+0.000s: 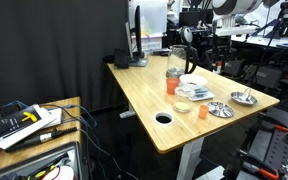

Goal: Move the salt cellar to the left

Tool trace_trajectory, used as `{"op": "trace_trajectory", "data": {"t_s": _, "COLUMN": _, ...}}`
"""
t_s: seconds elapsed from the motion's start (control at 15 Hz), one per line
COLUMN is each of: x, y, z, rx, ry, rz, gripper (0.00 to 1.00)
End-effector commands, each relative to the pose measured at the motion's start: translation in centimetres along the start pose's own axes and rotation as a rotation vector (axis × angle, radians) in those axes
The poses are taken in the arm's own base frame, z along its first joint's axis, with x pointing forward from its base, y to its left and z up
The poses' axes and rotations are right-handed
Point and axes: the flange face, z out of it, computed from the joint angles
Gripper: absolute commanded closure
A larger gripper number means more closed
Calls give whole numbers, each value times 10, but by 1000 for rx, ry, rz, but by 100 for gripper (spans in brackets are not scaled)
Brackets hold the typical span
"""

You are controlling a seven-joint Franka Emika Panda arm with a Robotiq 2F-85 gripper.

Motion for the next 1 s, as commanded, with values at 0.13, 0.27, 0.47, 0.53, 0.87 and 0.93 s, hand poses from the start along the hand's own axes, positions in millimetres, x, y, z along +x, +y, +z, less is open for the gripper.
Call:
{"op": "trace_trajectory", "data": {"t_s": 0.13, "x": -29, "y": -20, "z": -8, "rx": 5, "ry": 10, "rz": -96, "gripper": 92}}
{"op": "trace_trajectory", "data": {"t_s": 0.27, "x": -33, "y": -23, "z": -7, "rx": 3, "ry": 9, "rz": -103, "gripper": 67}}
{"op": "trace_trajectory", "data": {"t_s": 0.47, "x": -31, "y": -20, "z": -6, "rx": 4, "ry": 7, "rz": -95, "gripper": 67}}
{"op": "trace_trajectory", "data": {"t_s": 0.53, "x": -31, "y": -20, "z": -6, "rx": 3, "ry": 7, "rz": -96, "gripper": 67}}
{"op": "trace_trajectory", "data": {"t_s": 0.87, "x": -49, "y": -42, "z": -13, "rx": 9, "ry": 4, "rz": -183, "gripper": 92}}
{"op": "trace_trajectory", "data": {"t_s": 0.93, "x": -60, "y": -55, "z": -17, "rx": 2, "ry": 12, "rz": -228, "gripper": 92}}
